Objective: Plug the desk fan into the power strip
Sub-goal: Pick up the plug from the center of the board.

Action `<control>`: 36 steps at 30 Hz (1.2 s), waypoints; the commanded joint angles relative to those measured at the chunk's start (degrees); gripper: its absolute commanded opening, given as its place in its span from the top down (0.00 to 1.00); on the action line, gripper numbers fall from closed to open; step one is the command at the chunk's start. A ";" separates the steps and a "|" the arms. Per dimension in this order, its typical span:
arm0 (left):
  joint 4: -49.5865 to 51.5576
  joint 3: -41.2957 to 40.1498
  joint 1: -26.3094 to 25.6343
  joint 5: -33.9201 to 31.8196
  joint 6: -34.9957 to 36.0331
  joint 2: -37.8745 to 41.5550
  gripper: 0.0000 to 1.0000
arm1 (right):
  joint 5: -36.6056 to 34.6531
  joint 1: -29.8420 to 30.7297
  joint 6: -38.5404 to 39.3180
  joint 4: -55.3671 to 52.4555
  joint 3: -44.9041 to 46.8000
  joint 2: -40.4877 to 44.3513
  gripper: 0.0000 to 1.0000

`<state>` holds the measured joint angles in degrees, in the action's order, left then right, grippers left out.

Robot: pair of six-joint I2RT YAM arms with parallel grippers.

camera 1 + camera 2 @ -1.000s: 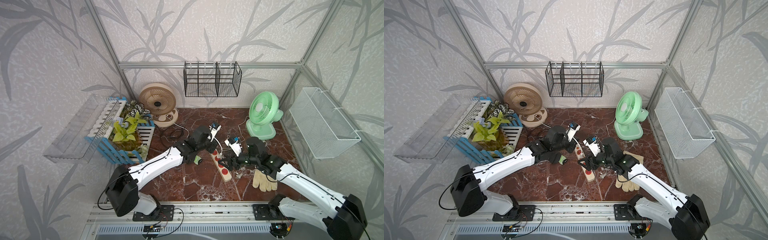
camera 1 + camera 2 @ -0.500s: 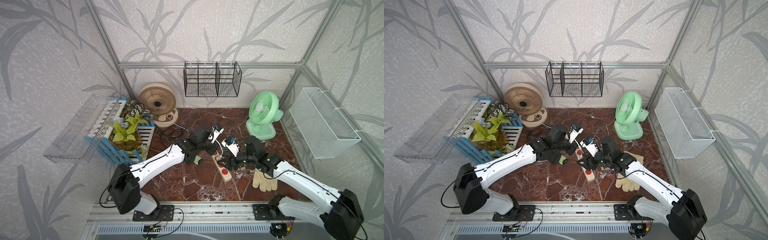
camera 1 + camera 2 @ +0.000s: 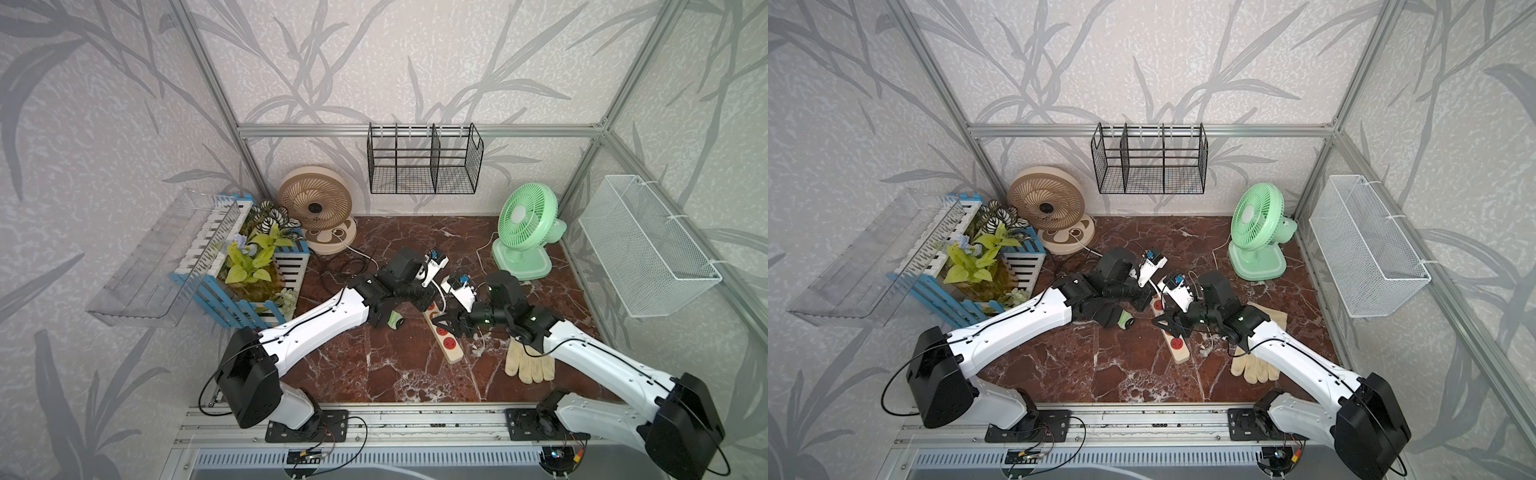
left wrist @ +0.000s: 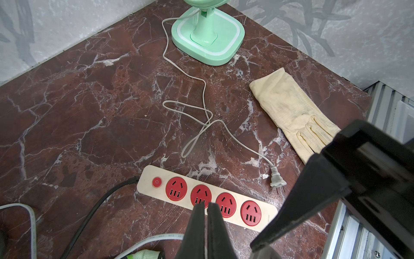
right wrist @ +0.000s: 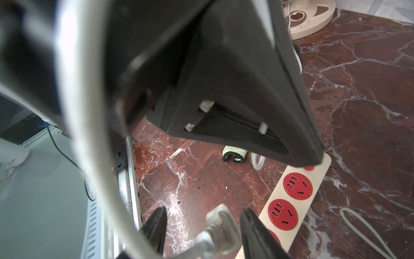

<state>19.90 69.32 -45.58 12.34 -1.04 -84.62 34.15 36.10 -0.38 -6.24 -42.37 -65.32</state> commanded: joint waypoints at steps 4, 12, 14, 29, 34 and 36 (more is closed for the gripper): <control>1.06 2.21 0.22 0.70 0.58 0.13 1.00 | 1.31 0.93 0.56 0.69 0.23 -1.40 0.53; 1.02 2.38 0.16 -0.14 0.54 0.86 1.00 | 0.31 2.24 0.76 -0.40 -0.04 -2.03 0.89; 1.04 2.34 0.17 -0.73 0.32 0.90 1.00 | -0.43 2.82 0.67 -0.55 -0.01 -1.96 0.99; -15.24 -13.29 1.19 -9.91 -7.35 8.01 0.07 | -11.55 5.73 -9.31 -10.80 -6.80 4.94 1.00; -20.62 -19.06 1.19 -8.04 -9.02 8.19 0.00 | -14.37 5.74 -13.48 -17.52 -13.09 5.20 1.00; -22.01 -20.51 1.18 -8.03 -9.49 7.59 0.00 | -15.56 5.74 -14.78 -20.78 -16.52 4.45 1.00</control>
<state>3.33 50.33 -44.60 4.19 -8.93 -76.86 21.17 41.63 -11.75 -21.50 -54.68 -61.01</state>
